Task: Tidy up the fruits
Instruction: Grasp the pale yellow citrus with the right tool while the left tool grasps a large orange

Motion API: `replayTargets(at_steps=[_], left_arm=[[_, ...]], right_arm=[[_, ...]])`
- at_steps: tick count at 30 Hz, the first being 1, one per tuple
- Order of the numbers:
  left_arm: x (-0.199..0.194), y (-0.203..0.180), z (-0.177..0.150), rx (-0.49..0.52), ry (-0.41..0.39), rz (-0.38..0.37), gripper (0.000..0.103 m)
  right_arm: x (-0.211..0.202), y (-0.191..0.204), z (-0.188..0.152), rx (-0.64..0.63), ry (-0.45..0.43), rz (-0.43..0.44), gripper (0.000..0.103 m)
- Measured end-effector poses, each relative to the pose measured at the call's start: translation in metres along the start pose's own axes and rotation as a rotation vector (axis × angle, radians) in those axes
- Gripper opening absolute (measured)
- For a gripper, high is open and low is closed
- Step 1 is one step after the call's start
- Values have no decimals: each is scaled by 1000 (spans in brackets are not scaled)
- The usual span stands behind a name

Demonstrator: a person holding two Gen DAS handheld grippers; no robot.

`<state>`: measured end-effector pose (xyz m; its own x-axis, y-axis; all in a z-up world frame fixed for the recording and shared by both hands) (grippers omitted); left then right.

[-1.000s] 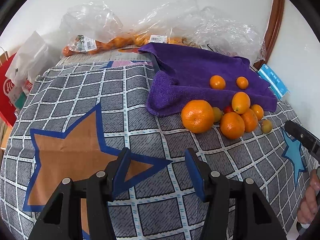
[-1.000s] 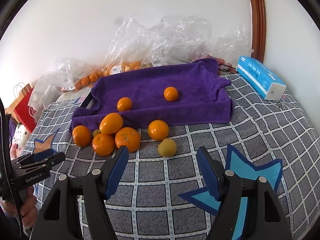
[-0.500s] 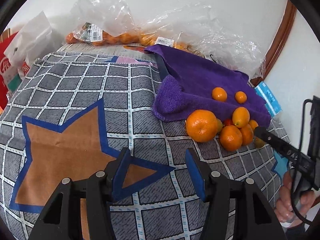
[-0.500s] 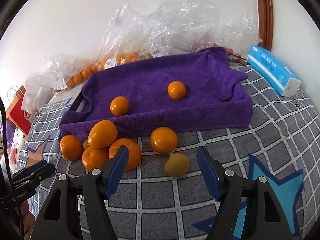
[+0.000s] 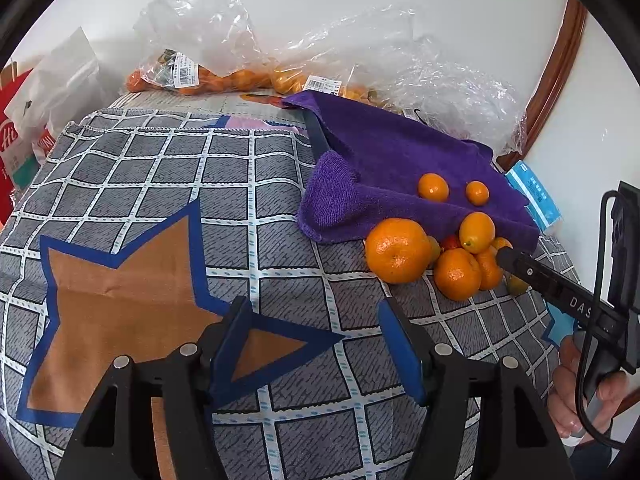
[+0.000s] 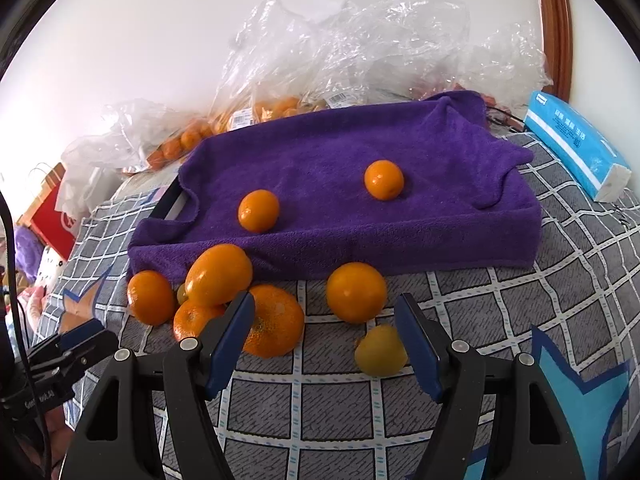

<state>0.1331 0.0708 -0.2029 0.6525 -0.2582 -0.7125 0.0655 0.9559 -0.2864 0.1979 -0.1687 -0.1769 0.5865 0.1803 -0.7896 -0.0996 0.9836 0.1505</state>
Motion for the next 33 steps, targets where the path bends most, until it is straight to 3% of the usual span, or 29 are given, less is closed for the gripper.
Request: replayTargets(at_steps=[7, 9, 12, 20, 24, 27, 33], left_arm=[[0, 0, 1, -3, -4, -2, 64], [0, -1, 0, -1, -5, 0, 64], [0, -1, 0, 0, -7, 1, 64], [-5, -2, 0, -1, -21, 2, 63], [-13, -22, 6, 66, -31, 50, 63], [-12, -43, 15, 110, -28, 21, 63], [19, -49, 25, 111, -11, 37, 63]], right_arm=[[-5, -16, -10, -12, 22, -59, 66], [2, -23, -16, -19, 71, -93, 53], [-4, -27, -19, -38, 45, -115, 28], [-17, -47, -22, 33, 16, -101, 29], [-23, -56, -22, 55, -4, -108, 29], [-28, -59, -22, 59, -25, -114, 29], [-29, -58, -23, 47, -25, -83, 29]])
Point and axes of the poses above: each gripper's, at about its wrist camera, not at the fingertips, and x roughly the way its jaws point, y to its left, z to its top, the point moved 4 cm from there along x, roughly the way its jaws point, and after that the axes turned 2 degrees about -z, right-handed, at the moved point
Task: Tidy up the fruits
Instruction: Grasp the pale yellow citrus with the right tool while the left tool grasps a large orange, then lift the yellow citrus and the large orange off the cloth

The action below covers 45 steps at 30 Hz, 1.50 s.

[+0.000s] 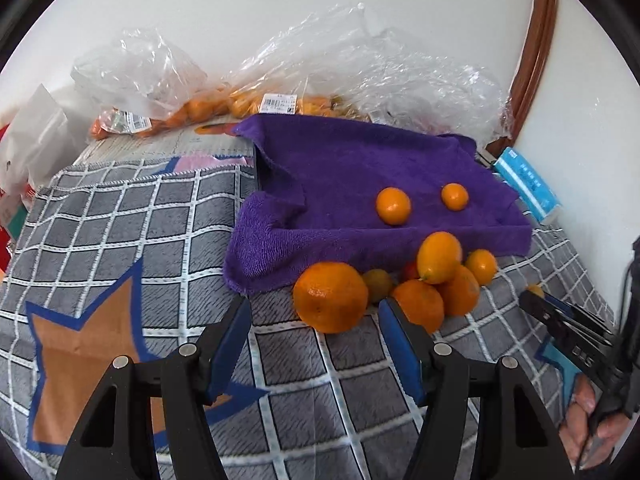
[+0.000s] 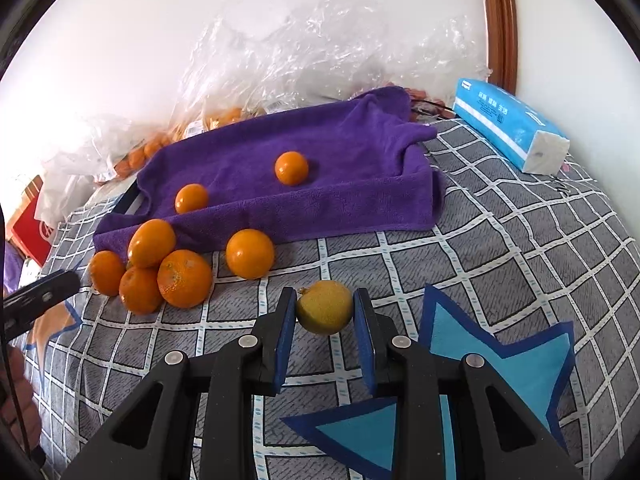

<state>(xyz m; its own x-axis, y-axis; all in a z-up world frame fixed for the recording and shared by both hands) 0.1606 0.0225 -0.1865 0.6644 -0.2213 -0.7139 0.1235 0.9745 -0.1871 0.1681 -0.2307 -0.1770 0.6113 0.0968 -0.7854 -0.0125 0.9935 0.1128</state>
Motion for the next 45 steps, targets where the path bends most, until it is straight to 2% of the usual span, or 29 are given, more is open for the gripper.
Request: replayTargets(at_steps=[4, 8, 11, 12, 14, 16, 24, 38, 45], left_arm=[[16, 2, 0, -34, 33, -46, 63], [21, -2, -1, -16, 24, -31, 63], [23, -1, -1, -27, 28, -61, 61], [23, 1, 0, -40, 25, -69, 60], [22, 5, 0, -66, 15, -76, 49], [19, 9, -2, -103, 0, -125, 41], [5, 9, -2, -121, -81, -125, 41], [-9, 12, -1, -120, -147, -120, 41], [-17, 11, 0, -126, -178, -144, 41]], right_arm=[[-1, 5, -1, -34, -4, 8, 29], [0, 5, -1, -28, -5, 9, 29], [1, 4, 0, -14, -3, 8, 29], [2, 5, 0, -17, -1, 8, 29], [2, 6, 0, -28, -1, -6, 29], [2, 9, 0, -42, -5, -17, 29], [0, 5, 0, -27, -21, -18, 29], [-3, 0, -1, 10, -27, -21, 29], [-4, 0, 0, 11, -32, -16, 29]])
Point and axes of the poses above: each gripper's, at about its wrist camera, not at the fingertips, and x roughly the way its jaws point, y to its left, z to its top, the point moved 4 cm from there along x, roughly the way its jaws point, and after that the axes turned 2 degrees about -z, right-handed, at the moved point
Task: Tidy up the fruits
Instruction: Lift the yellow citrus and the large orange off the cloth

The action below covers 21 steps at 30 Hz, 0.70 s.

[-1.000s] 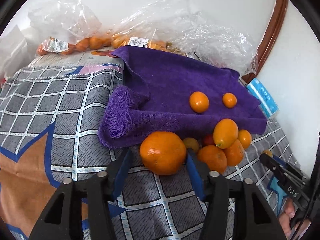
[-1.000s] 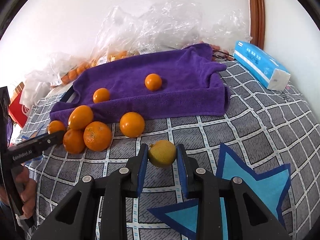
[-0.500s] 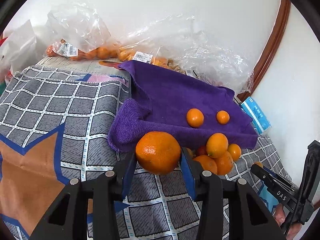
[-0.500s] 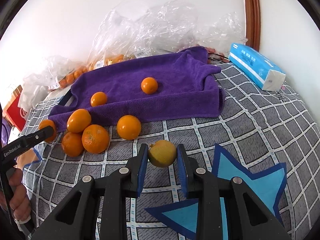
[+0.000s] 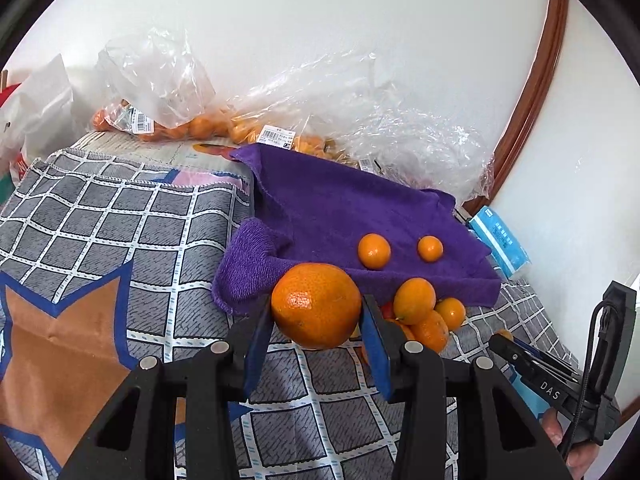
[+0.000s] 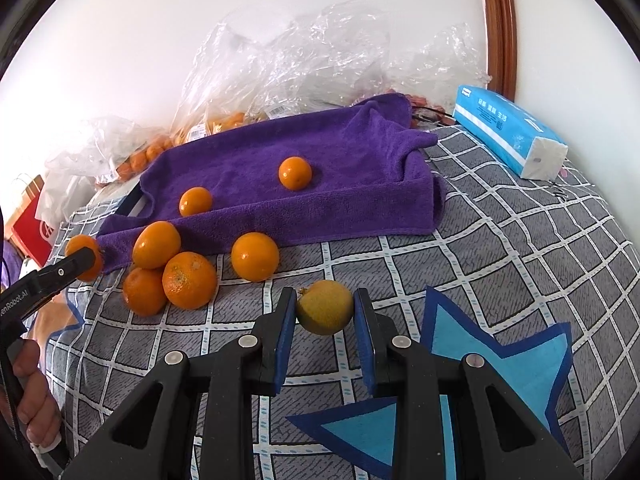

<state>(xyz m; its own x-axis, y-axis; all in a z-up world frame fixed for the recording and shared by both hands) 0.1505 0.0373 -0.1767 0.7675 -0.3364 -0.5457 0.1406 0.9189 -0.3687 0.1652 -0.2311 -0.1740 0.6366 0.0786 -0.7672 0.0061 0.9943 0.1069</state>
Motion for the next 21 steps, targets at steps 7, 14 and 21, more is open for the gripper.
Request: replayTargets(at_steps=[7, 14, 21], left_arm=[[-2, 1, 2, -11, -5, -13, 41], [-5, 2, 4, -22, -20, -20, 41], [-9, 0, 4, -13, -36, -25, 41]], right_arm=[[0, -1, 0, 14, 3, -3, 29], [-1, -2, 0, 16, -1, -1, 29], [-2, -1, 0, 18, -7, 2, 29]])
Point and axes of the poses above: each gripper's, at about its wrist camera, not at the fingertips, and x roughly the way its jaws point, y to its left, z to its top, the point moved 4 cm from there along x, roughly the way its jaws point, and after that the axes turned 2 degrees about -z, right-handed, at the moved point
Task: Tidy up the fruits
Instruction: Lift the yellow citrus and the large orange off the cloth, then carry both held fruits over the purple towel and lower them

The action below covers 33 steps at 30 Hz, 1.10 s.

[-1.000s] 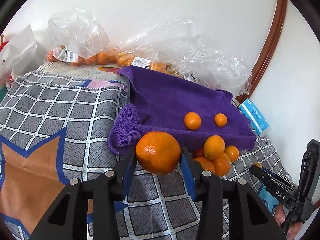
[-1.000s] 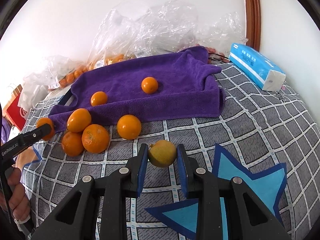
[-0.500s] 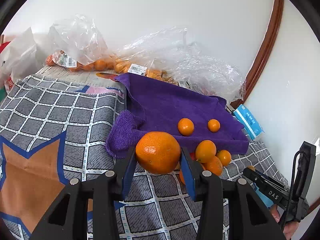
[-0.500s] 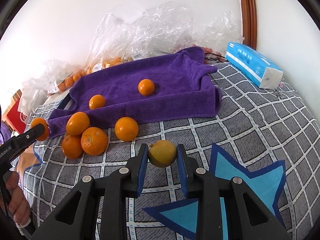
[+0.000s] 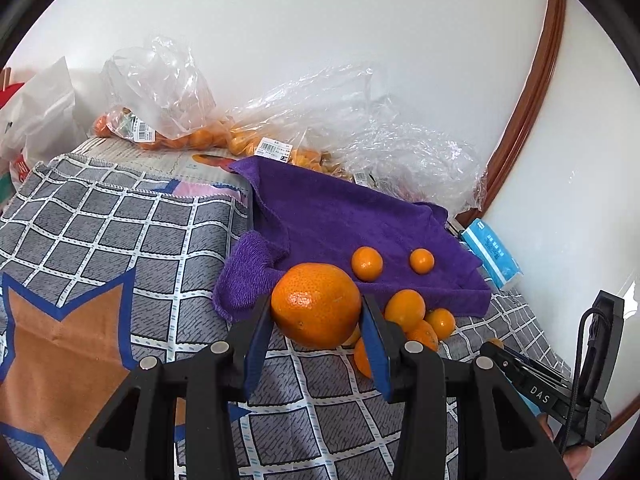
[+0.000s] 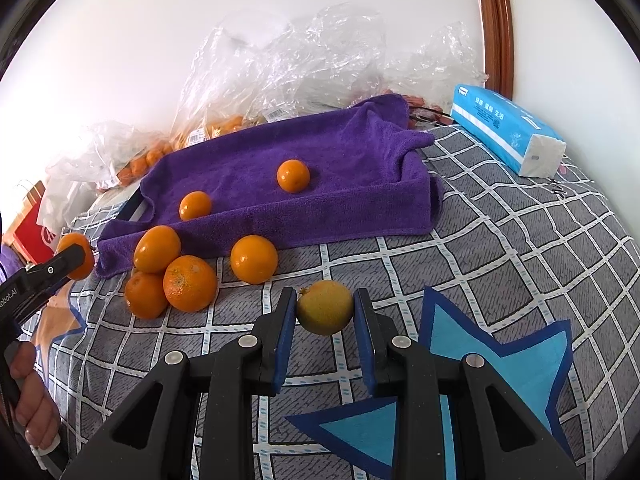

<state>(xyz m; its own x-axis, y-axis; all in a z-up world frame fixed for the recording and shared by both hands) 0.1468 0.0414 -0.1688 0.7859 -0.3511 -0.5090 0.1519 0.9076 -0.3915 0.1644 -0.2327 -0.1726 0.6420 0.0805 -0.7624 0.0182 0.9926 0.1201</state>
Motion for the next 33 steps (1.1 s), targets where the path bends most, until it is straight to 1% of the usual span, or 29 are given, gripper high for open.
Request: replayTargets(at_steps=[10, 14, 16, 18, 22, 26, 31, 33], left_arm=[[-3, 1, 1, -8, -7, -3, 41], [-5, 4, 3, -17, -23, 4, 41], [-6, 5, 4, -22, -23, 4, 41], [-6, 5, 5, -25, -18, 2, 41], [-16, 2, 9, -38, -26, -5, 41], [-25, -3, 19, -52, -9, -10, 41], [-33, -15, 42, -14, -26, 18, 41], [-34, -19, 52, -14, -23, 7, 41]], right_arm=[[-6, -4, 1, 34, -29, 15, 29], [-4, -5, 1, 44, 2, 24, 29], [-3, -8, 2, 70, 27, 55, 29], [-5, -11, 5, 107, 30, 92, 29], [-15, -13, 19, 79, -1, 45, 29], [-24, -11, 38, 69, -33, 43, 29], [-25, -3, 58, 59, -58, 44, 29], [-25, 2, 66, 52, -64, 57, 29]])
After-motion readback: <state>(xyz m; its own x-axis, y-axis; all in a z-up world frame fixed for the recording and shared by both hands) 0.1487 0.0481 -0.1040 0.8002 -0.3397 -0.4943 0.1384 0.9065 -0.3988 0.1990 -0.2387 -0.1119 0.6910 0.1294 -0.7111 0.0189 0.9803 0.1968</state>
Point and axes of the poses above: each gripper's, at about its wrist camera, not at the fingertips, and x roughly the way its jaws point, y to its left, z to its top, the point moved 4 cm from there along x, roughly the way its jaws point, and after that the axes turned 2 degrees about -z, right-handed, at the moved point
